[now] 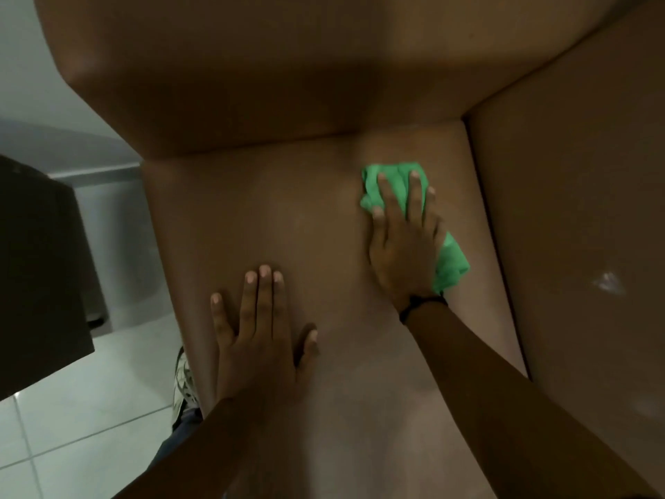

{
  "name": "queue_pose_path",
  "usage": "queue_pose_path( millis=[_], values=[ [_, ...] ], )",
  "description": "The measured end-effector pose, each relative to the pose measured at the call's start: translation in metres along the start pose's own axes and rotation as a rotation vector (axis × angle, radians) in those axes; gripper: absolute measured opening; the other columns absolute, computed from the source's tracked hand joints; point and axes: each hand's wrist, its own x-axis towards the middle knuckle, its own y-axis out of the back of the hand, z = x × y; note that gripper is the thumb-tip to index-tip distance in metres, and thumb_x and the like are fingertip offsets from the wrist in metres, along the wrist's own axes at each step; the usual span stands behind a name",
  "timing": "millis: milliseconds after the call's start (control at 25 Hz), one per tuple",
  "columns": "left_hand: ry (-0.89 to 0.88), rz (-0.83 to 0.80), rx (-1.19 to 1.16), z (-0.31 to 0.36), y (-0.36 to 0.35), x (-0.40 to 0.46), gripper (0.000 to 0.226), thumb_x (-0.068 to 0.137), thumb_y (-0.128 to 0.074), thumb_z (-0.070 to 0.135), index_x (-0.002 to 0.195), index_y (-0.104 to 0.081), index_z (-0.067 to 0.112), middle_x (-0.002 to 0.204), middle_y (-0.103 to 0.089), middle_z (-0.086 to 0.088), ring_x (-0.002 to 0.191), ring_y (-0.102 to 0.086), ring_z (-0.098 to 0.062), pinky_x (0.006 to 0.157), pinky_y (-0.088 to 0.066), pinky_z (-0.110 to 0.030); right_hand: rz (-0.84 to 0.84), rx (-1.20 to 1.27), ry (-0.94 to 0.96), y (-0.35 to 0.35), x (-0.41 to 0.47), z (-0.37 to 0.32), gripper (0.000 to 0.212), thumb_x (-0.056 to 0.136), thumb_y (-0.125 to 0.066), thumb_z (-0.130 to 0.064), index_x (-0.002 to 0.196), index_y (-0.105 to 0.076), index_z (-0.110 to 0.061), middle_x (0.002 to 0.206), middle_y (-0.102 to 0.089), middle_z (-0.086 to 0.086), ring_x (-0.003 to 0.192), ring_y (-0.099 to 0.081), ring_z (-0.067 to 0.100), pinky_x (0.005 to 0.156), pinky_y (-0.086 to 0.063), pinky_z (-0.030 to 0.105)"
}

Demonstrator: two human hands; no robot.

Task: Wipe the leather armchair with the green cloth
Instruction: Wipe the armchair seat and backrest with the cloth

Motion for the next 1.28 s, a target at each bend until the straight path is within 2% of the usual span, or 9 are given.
queue_pose_path(
  millis=[120,200,280,360,440,600,800,1000,1280],
  values=[
    [0.005,-0.034,-0.007,-0.002,0.003,-0.001,0.097,0.108,-0.038,0.062,0.180,-0.008,0.003,0.187,-0.017,-0.022,0.177,0.006,-0.028,0.139,0.008,-0.066,-0.037,-0.060,0.309,-0.011,-0.027,-0.005,0.057,0.114,-0.027,-0.048,0.170,-0.028,-0.040,0.181,-0.019,0.006,0.163,-0.023,0.040,0.122,-0.029,0.056],
    [0.012,-0.045,-0.008,0.001,0.009,0.001,0.097,0.107,-0.042,0.060,0.178,-0.018,0.000,0.185,-0.023,-0.024,0.177,-0.007,-0.033,0.140,0.001,-0.069,-0.135,-0.108,0.607,0.000,-0.064,0.036,0.055,0.115,-0.028,-0.047,0.170,-0.028,-0.042,0.181,-0.019,0.005,0.163,-0.023,0.039,0.121,-0.032,0.055],
    [0.017,-0.054,-0.012,0.003,0.015,0.003,0.095,0.106,-0.042,0.059,0.176,-0.025,-0.003,0.183,-0.028,-0.027,0.172,-0.020,-0.038,0.138,-0.008,-0.073,-0.132,-0.099,0.527,0.016,-0.063,0.085,0.055,0.112,-0.035,-0.044,0.167,-0.036,-0.040,0.179,-0.026,0.008,0.160,-0.030,0.042,0.118,-0.039,0.059],
    [0.026,-0.052,0.004,0.003,0.014,0.004,0.095,0.106,-0.040,0.060,0.176,-0.024,-0.002,0.183,-0.027,-0.027,0.171,-0.023,-0.040,0.138,-0.008,-0.073,-0.046,-0.049,0.091,0.017,-0.043,0.097,0.056,0.112,-0.034,-0.045,0.166,-0.040,-0.036,0.177,-0.029,0.012,0.157,-0.033,0.047,0.115,-0.041,0.065],
    [0.032,-0.055,0.008,0.002,0.011,0.005,0.096,0.107,-0.039,0.060,0.178,-0.018,-0.001,0.185,-0.023,-0.025,0.173,-0.021,-0.041,0.139,-0.002,-0.069,0.011,-0.014,-0.086,0.002,-0.034,0.070,0.056,0.113,-0.031,-0.047,0.168,-0.038,-0.035,0.177,-0.028,0.012,0.157,-0.032,0.047,0.117,-0.038,0.063],
    [0.028,-0.053,-0.037,0.012,0.014,0.010,0.094,0.106,-0.041,0.053,0.178,-0.014,-0.002,0.186,-0.020,-0.026,0.174,-0.016,-0.044,0.139,-0.005,-0.070,-0.095,-0.028,0.497,-0.010,-0.124,0.068,0.057,0.114,-0.026,-0.051,0.171,-0.022,-0.044,0.182,-0.013,0.001,0.164,-0.021,0.037,0.120,-0.032,0.056],
    [-0.103,-0.071,-0.009,0.042,0.014,0.029,0.093,0.104,-0.043,0.054,0.176,-0.024,-0.002,0.184,-0.023,-0.028,0.171,-0.020,-0.052,0.137,-0.010,-0.074,-0.008,0.049,-0.209,0.018,-0.164,0.107,0.054,0.111,-0.036,-0.047,0.164,-0.044,-0.040,0.175,-0.034,0.006,0.149,-0.045,0.045,0.110,-0.046,0.063],
    [-0.316,-0.055,0.019,0.097,-0.018,0.040,0.093,0.107,-0.038,0.063,0.180,-0.016,0.010,0.186,-0.019,-0.022,0.171,-0.013,-0.052,0.133,0.008,-0.076,0.062,-0.058,0.182,0.000,-0.101,0.114,0.049,0.111,-0.046,-0.047,0.160,-0.051,-0.040,0.171,-0.043,0.000,0.140,-0.051,0.042,0.104,-0.042,0.054],
    [-0.453,-0.103,-0.011,0.190,-0.029,0.041,0.090,0.106,-0.040,0.062,0.179,-0.027,0.010,0.185,-0.021,-0.027,0.171,-0.012,-0.055,0.127,-0.006,-0.089,-0.131,-0.392,0.385,0.084,-0.186,0.239,0.054,0.104,-0.065,-0.026,0.157,-0.057,-0.029,0.170,-0.045,0.008,0.118,-0.062,0.037,0.088,-0.050,0.045]
  ],
)
